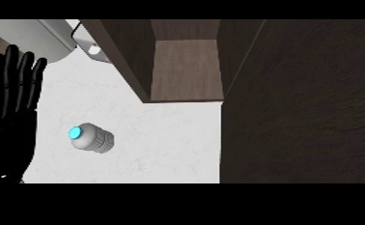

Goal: Pick up the bottled water, place it into the cabinet and close the cabinet

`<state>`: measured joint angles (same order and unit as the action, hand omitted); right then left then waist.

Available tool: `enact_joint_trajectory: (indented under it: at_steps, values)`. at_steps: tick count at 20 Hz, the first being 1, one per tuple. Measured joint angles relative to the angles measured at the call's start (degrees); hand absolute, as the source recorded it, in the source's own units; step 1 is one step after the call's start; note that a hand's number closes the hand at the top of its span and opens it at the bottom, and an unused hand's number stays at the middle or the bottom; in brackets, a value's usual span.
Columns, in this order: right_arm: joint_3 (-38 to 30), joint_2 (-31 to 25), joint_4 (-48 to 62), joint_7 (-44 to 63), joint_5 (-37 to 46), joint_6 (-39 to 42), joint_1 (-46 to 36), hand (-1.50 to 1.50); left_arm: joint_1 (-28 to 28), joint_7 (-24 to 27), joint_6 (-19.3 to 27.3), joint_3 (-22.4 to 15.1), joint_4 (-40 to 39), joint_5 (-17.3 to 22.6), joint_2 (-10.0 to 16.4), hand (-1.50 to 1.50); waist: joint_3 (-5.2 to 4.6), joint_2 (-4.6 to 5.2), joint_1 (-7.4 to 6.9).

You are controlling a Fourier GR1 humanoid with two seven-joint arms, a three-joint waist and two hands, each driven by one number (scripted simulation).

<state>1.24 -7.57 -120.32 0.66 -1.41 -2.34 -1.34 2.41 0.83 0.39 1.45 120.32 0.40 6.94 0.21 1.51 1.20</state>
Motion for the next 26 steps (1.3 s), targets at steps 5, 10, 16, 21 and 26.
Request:
enact_joint_trajectory:
  at_steps: [5,10,16,21,26]
  values:
    - [0.28,-0.26,-2.35,0.08,0.58,1.59,6.54,-1.50,-5.44,-0.91,-0.44,0.76,4.06,0.64,-0.35,-1.50,-0.15,-1.19,-0.87]
    - [3.44,-0.24,-7.41,3.29,-4.67,5.49,13.47,-1.50,-13.32,-4.54,1.11,0.62,6.21,7.30,-4.31,-1.50,-0.20,-1.70,-1.23]
    - [3.59,-1.67,-16.88,6.01,-10.09,9.46,23.31,-1.50,-24.30,-8.51,-0.01,0.23,14.99,13.53,-5.72,-1.50,-0.22,-1.84,-1.22]
    - [4.33,-1.71,-18.25,5.56,-10.23,11.33,27.95,-1.50,-32.28,-6.82,-1.28,-2.19,17.04,13.51,-6.48,-1.50,-0.22,-1.87,-1.27]
    - [3.95,-1.33,-18.54,1.53,-10.11,14.17,33.79,-1.50,-36.40,-5.69,-1.51,-3.15,17.40,13.48,-6.62,-1.50,-0.20,-1.90,-1.12]
